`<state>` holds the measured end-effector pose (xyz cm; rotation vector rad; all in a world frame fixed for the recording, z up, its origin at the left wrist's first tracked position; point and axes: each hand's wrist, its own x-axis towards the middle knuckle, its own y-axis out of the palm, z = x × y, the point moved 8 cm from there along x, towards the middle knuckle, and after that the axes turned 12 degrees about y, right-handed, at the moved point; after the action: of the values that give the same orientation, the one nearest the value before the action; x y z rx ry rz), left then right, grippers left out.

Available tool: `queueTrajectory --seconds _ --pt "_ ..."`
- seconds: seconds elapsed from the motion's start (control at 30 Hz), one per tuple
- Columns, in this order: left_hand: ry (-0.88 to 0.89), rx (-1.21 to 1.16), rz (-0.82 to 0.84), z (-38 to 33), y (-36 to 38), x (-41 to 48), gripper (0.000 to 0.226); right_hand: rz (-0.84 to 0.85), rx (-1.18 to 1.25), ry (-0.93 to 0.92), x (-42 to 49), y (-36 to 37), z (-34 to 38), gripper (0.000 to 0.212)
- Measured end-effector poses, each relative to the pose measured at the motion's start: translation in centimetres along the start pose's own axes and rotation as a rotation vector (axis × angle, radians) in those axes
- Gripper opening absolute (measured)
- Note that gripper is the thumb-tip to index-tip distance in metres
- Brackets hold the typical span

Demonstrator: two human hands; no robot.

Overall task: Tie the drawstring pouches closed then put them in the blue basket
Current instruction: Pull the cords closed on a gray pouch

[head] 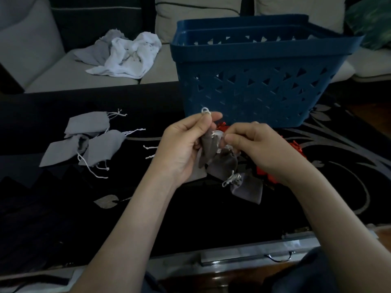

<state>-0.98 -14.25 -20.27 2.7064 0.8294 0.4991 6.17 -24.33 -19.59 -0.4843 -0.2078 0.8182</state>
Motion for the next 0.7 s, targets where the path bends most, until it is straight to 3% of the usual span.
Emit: queueTrajectory --seconds 0.13,0.27,0.37,0.5,0.7 --pt "0.075 0.257 0.079 -0.2 -0.2 0.2 0.01 -0.052 0.029 0.156 0.1 -0.5 -1.7 0.027" --pt "0.109 0.416 0.032 -0.3 -0.9 0.1 0.01 -0.154 0.163 0.282 0.3 -0.8 -3.3 0.034" --pt "0.115 0.464 0.019 -0.2 -0.6 -0.4 0.004 -0.181 0.342 0.395 0.3 -0.5 -4.2 0.03" --pt "0.094 0.477 -0.021 0.2 -0.5 -0.5 0.009 -0.083 0.704 0.544 0.1 1.2 -4.9 0.032" --pt "0.089 0.45 -0.085 0.6 -0.3 -0.6 0.011 0.022 0.851 0.299 -0.1 1.6 -2.2 0.021"
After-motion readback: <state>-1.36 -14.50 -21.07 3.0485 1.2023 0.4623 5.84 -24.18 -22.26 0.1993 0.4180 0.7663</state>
